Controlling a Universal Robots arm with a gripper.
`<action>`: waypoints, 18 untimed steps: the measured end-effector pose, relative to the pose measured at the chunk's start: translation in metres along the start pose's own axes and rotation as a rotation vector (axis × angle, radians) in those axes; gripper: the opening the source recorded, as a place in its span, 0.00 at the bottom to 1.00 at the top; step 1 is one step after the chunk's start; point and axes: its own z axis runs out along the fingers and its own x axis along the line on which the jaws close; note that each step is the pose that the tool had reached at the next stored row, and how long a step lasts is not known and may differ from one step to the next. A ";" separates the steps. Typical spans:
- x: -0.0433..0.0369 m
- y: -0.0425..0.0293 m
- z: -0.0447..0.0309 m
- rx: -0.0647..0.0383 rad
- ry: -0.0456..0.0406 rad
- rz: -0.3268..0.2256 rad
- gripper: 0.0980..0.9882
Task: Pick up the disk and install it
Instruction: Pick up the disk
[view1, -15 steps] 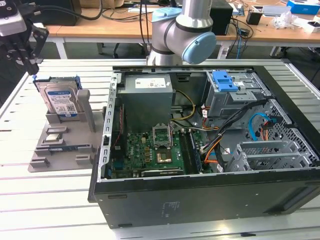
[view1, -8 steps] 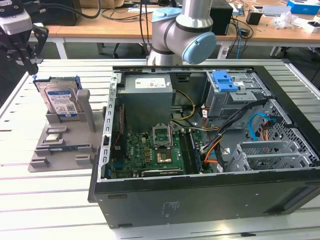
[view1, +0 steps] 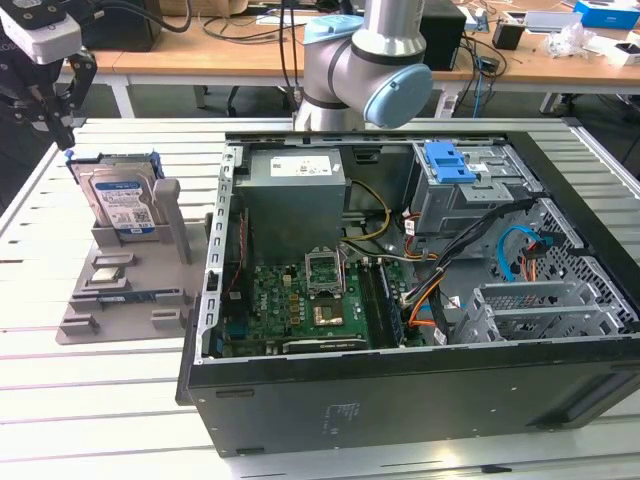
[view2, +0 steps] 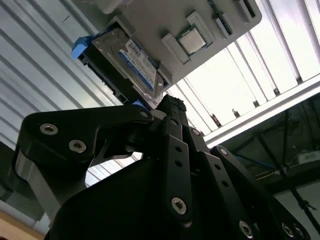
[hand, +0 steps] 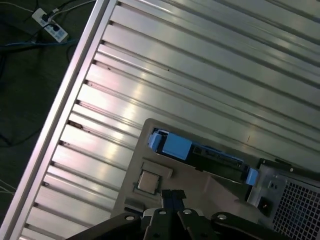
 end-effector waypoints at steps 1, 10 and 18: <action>0.0000 0.0000 0.0000 -0.001 0.0009 -0.029 0.01; 0.0000 0.0000 0.0000 -0.005 0.0060 -0.188 0.01; 0.0000 0.0000 0.0000 -0.008 0.0110 -0.340 0.01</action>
